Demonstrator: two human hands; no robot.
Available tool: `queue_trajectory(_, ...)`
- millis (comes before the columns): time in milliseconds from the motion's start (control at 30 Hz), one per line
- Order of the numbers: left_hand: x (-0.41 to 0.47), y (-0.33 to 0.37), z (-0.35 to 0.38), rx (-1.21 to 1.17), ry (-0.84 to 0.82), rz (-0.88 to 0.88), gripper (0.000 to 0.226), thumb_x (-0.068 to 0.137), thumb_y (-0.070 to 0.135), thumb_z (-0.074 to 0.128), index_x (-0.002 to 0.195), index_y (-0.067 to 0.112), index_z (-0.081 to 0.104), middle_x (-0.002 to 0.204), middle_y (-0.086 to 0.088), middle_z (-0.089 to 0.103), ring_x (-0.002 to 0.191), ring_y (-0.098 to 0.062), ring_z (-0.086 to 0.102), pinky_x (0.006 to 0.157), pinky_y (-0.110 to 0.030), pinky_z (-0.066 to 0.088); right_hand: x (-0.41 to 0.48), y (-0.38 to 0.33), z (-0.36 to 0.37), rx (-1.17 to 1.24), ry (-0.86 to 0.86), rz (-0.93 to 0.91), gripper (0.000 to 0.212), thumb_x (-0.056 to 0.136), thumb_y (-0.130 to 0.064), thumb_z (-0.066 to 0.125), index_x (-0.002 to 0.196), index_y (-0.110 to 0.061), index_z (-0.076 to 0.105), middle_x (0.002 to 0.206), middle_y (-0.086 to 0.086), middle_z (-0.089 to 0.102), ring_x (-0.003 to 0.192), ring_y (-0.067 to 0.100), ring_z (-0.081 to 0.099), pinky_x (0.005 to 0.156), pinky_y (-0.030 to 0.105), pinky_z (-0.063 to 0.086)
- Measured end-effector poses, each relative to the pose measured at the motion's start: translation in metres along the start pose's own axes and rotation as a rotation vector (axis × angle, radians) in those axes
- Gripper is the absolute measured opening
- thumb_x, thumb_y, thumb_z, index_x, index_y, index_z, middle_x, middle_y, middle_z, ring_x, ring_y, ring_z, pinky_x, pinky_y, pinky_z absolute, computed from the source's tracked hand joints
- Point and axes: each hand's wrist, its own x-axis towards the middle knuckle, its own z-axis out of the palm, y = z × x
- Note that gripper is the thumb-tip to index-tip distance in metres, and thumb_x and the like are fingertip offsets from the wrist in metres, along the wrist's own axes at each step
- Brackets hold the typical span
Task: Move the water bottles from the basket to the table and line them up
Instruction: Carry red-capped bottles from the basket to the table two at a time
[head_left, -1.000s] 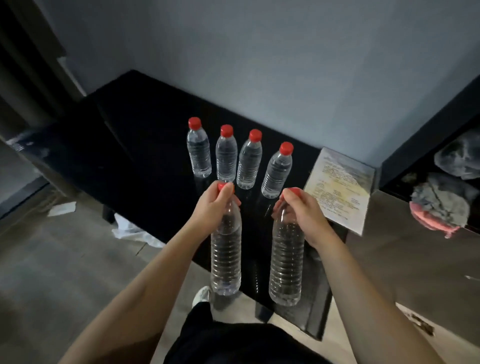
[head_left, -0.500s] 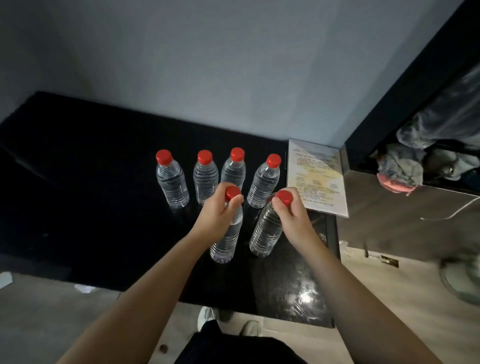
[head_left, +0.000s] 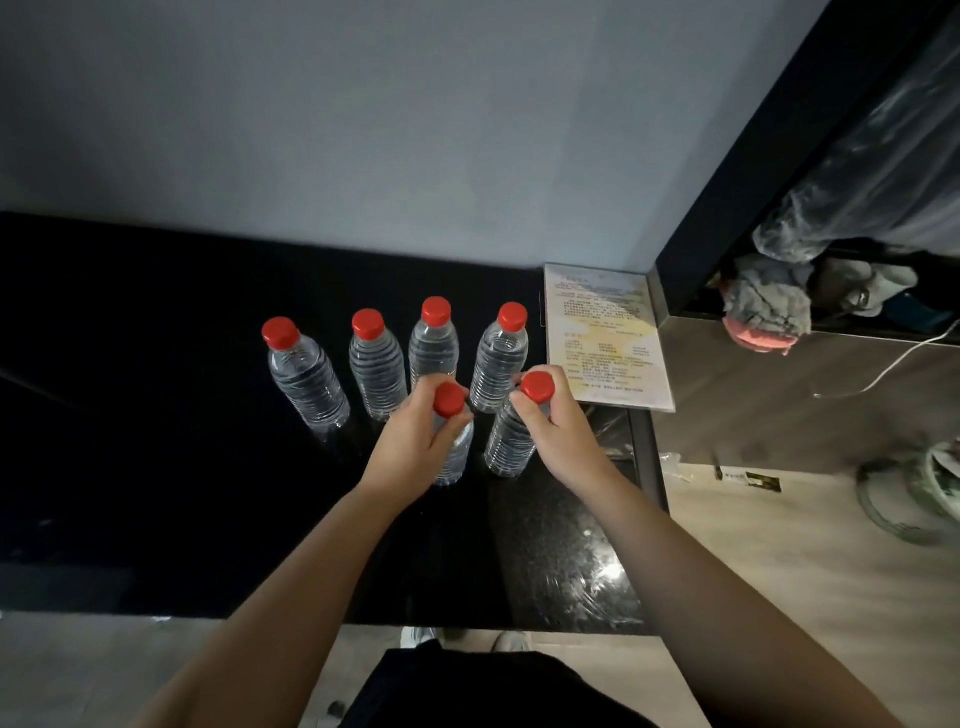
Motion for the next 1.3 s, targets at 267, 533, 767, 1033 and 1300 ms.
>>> queue_trajectory(267, -0.004, 0.004, 0.0, -0.057, 0.139, -0.084, 0.019, 0.09, 0.028, 0.064, 0.104, 0.034, 0.054, 0.101, 0.015, 0.06, 0.097, 0.002, 0.056, 0.083, -0.02, 0.044, -0.005, 0.0, -0.004, -0.045, 0.016, 0.043, 0.012, 0.093, -0.027, 0.061, 0.102, -0.03, 0.053, 0.097, -0.01, 0.062, 0.087, -0.013, 0.055, 0.073, 0.0, 0.036)
queue_trajectory(533, 0.013, 0.005, -0.009, -0.034, 0.153, -0.121, 0.019, 0.091, 0.029, 0.061, 0.108, 0.031, 0.053, 0.107, 0.012, 0.057, 0.101, -0.001, 0.054, 0.082, -0.016, 0.039, 0.012, -0.009, 0.007, -0.044, 0.075, 0.041, 0.01, 0.092, -0.024, 0.062, 0.098, -0.025, 0.054, 0.093, -0.011, 0.059, 0.084, -0.011, 0.055, 0.071, 0.0, 0.036)
queue_trajectory(767, 0.014, 0.0, -0.004, -0.124, 0.142, -0.188, 0.027, 0.089, 0.031, 0.064, 0.113, 0.034, 0.053, 0.112, 0.013, 0.06, 0.108, -0.004, 0.055, 0.093, -0.03, 0.046, 0.008, 0.0, 0.013, -0.033, 0.118, 0.083, 0.02, 0.09, -0.031, 0.063, 0.108, -0.025, 0.056, 0.103, -0.008, 0.062, 0.095, -0.004, 0.056, 0.078, 0.01, 0.037)
queue_trajectory(1033, -0.014, -0.036, 0.011, -0.192, 0.051, -0.372, 0.059, 0.089, 0.031, 0.065, 0.139, 0.035, 0.035, 0.138, 0.012, 0.049, 0.129, -0.008, 0.046, 0.106, -0.037, 0.041, -0.022, 0.037, 0.001, -0.082, 0.08, 0.28, 0.068, 0.087, -0.035, 0.067, 0.146, -0.028, 0.033, 0.147, -0.007, 0.041, 0.134, 0.007, 0.037, 0.111, 0.033, 0.032)
queue_trajectory(1300, -0.072, -0.042, 0.042, -0.05, -0.114, -0.586, 0.064, 0.09, 0.03, 0.064, 0.145, 0.017, 0.033, 0.145, -0.003, 0.044, 0.132, -0.017, 0.043, 0.108, -0.038, 0.039, -0.123, 0.099, -0.046, -0.003, 0.205, 0.632, 0.053, 0.095, -0.033, 0.056, 0.144, -0.02, 0.038, 0.144, 0.002, 0.046, 0.134, 0.019, 0.043, 0.107, 0.029, 0.034)
